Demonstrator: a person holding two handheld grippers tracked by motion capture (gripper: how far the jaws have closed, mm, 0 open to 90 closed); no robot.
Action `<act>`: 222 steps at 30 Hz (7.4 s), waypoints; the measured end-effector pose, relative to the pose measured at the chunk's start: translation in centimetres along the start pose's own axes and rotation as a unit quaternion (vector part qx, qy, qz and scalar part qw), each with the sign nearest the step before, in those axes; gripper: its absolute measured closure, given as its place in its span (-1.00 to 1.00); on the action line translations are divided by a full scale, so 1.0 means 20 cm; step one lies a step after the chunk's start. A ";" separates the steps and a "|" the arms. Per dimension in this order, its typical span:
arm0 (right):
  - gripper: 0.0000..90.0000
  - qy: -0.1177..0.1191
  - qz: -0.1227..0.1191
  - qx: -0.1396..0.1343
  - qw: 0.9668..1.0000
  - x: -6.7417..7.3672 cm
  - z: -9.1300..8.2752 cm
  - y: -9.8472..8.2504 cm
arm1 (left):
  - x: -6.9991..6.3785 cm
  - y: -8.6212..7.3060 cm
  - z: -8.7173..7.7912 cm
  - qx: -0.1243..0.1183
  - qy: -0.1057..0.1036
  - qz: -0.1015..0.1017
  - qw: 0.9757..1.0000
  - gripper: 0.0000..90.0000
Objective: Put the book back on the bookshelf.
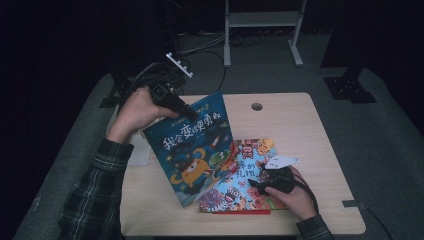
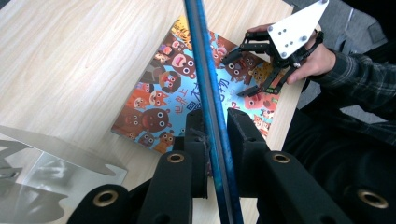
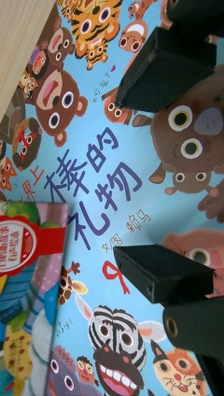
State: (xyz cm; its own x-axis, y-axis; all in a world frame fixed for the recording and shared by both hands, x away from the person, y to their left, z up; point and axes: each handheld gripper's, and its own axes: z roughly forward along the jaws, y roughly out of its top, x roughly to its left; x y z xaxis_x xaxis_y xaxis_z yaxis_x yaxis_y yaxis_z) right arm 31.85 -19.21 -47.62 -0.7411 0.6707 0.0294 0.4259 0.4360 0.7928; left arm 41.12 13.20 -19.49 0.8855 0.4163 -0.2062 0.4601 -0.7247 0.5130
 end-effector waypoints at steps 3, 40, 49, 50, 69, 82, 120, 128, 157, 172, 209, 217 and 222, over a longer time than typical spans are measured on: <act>-0.50 0.000 -0.001 -0.001 1.000 0.00 0.00 0.00 | -0.02 0.01 -0.02 -0.001 -0.008 0.008 1.000 0.82; -0.51 0.000 0.001 -0.006 1.000 0.00 0.00 -0.01 | -0.04 -0.31 -0.34 -0.044 0.059 -0.019 0.997 0.83; -0.51 0.000 0.000 -0.006 1.000 0.00 0.00 -0.01 | -0.02 -0.47 -0.43 -0.046 0.088 -0.044 0.994 0.83; -0.51 0.000 0.001 -0.006 1.000 0.00 0.00 -0.01 | -0.01 -0.48 -0.44 -0.047 0.089 -0.045 0.994 0.83; -0.52 0.000 0.000 -0.009 1.000 0.00 0.00 -0.01 | 0.05 -0.80 -0.61 -0.062 0.126 -0.107 0.984 0.83; -0.59 0.001 0.000 -0.007 1.000 0.00 0.01 -0.01 | 0.10 -0.99 -0.72 -0.072 0.164 -0.163 0.970 0.83; -0.58 0.000 -0.001 -0.008 1.000 0.00 0.01 -0.01 | 0.58 -0.82 -0.60 -0.045 0.260 -0.298 0.917 0.83; -0.58 -0.002 -0.002 -0.009 1.000 0.00 0.00 -0.01 | 0.65 -0.81 -0.56 -0.060 0.265 -0.310 0.911 0.83; -0.58 -0.002 -0.003 -0.007 1.000 0.00 0.00 -0.01 | 0.54 -0.81 -0.72 -0.096 0.285 -0.286 0.910 0.79; -0.57 0.000 0.000 -0.007 1.000 0.00 0.00 -0.01 | 0.43 -0.77 -0.70 -0.074 0.247 -0.236 0.937 0.98; -0.44 -0.005 0.003 -0.008 1.000 0.01 -0.01 -0.02 | 0.21 -0.82 -0.11 -0.039 0.180 -0.144 0.972 0.68; -0.41 -0.005 0.002 -0.008 1.000 0.01 -0.01 -0.02 | 0.20 -0.87 0.10 -0.037 0.173 -0.116 0.977 0.16; -0.37 -0.003 0.003 -0.008 1.000 0.01 -0.02 -0.02 | 0.19 -0.90 0.23 -0.051 0.165 -0.099 0.980 -0.10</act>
State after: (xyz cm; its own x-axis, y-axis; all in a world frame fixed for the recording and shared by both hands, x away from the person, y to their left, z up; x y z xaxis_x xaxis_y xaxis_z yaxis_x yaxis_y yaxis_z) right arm 31.38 -19.39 -47.69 -0.7355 0.6769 0.0294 0.4214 0.4230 0.8022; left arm 36.51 25.23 -33.26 0.7025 0.7107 -0.0386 0.5981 -0.5600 0.5733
